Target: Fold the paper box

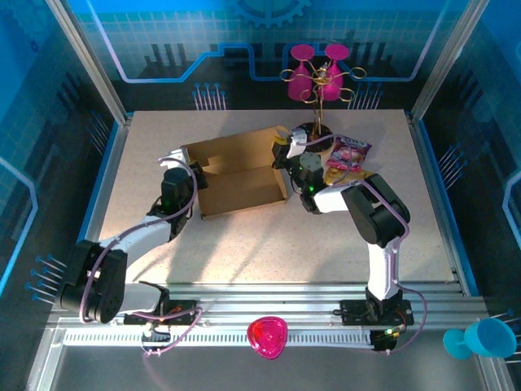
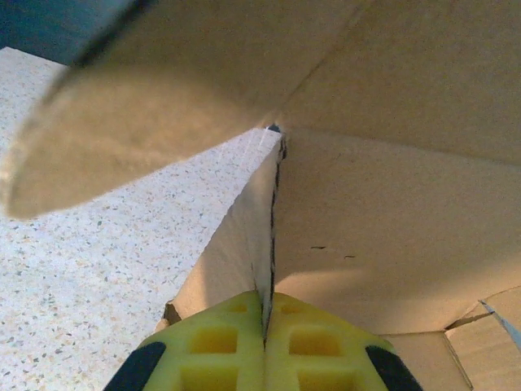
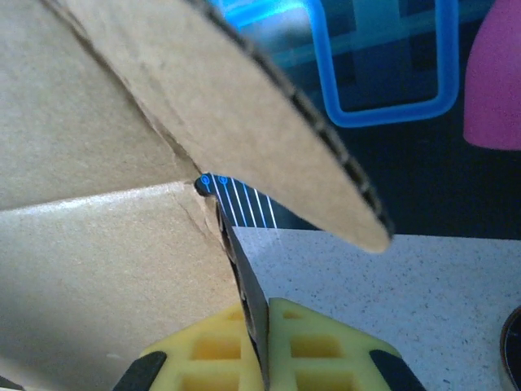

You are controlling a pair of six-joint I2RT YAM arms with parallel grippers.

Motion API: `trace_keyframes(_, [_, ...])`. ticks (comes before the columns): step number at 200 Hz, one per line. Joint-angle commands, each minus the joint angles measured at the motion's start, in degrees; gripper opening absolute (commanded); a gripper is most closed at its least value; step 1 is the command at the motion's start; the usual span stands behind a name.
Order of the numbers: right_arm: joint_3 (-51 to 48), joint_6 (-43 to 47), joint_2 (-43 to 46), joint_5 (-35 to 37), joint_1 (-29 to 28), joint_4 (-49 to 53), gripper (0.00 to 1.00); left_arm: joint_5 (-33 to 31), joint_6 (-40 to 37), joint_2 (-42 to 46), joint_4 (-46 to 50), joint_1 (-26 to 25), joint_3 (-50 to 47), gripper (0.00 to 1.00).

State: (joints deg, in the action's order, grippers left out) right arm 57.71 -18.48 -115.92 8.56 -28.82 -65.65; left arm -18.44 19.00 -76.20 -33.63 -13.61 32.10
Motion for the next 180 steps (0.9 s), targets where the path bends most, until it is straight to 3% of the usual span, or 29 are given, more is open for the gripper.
trace_keyframes(1, [-1.1,-3.8,-1.5,-1.8,-0.3,-6.2,0.11,2.1,-1.6,-1.3,-6.4,-0.2,-2.4,0.00])
trace_keyframes(22, [-4.1,-4.9,-0.1,-1.2,-0.5,-7.0,0.29,1.4,-1.5,-1.6,-8.4,-0.2,-5.1,0.00])
trace_keyframes(76, [-9.8,-10.7,9.7,-1.2,-0.7,2.7,0.50,1.7,-2.4,-1.5,-8.7,-0.9,-7.9,0.00])
trace_keyframes(128, [-14.1,-16.5,21.3,-3.9,-1.3,15.7,0.63,0.0,-2.4,-1.5,-8.2,-2.0,-9.0,0.00])
trace_keyframes(180, [-17.2,-14.0,39.9,-2.2,-2.3,32.5,0.68,-0.4,-2.2,-0.5,-6.4,-2.3,-8.0,0.00])
